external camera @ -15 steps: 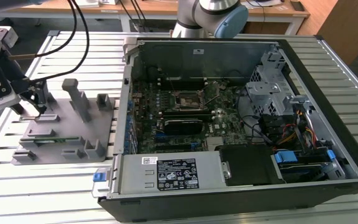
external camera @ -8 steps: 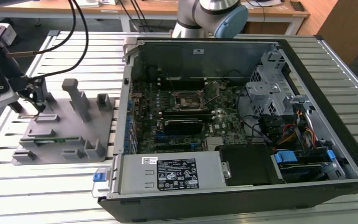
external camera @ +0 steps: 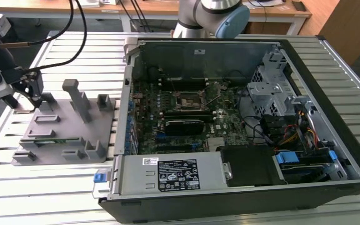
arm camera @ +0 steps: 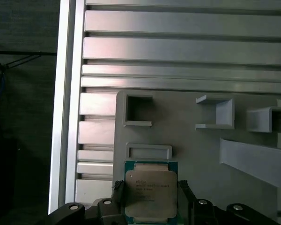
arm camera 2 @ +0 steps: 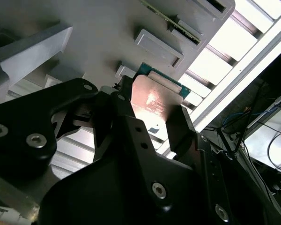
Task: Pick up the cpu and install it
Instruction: 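Pick up the cpu and move it towards the insertion slot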
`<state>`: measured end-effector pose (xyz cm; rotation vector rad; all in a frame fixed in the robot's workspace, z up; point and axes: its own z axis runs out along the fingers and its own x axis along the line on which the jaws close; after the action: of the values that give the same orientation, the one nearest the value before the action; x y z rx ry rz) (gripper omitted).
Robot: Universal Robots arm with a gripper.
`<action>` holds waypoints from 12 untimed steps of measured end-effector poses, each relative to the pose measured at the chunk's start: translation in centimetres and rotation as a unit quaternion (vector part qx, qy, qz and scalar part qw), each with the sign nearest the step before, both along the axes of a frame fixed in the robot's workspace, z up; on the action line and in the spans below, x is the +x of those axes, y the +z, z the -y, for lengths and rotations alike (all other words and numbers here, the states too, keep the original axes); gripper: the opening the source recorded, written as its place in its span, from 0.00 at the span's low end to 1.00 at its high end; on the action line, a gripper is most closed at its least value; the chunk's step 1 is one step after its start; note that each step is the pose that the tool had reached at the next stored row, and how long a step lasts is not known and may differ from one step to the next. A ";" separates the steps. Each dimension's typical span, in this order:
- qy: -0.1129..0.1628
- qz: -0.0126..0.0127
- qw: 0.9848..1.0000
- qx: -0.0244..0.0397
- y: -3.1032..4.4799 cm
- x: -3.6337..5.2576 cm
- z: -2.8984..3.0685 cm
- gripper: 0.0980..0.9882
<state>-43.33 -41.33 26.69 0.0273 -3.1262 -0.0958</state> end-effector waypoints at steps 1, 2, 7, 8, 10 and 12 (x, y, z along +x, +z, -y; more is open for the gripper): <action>0.000 0.000 1.000 0.000 0.25 0.00 0.00 0.49; 0.000 0.000 1.000 0.000 0.48 0.00 0.00 0.49; 0.000 0.000 1.000 0.000 1.43 0.00 0.00 0.49; 0.000 0.000 1.000 0.000 1.62 0.00 0.00 0.49; 0.000 0.000 1.000 0.000 1.98 0.00 0.00 0.49; 0.000 0.000 1.000 0.000 2.29 0.00 0.00 0.49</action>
<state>-43.33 -41.33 28.98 0.0273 -3.1262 -0.0958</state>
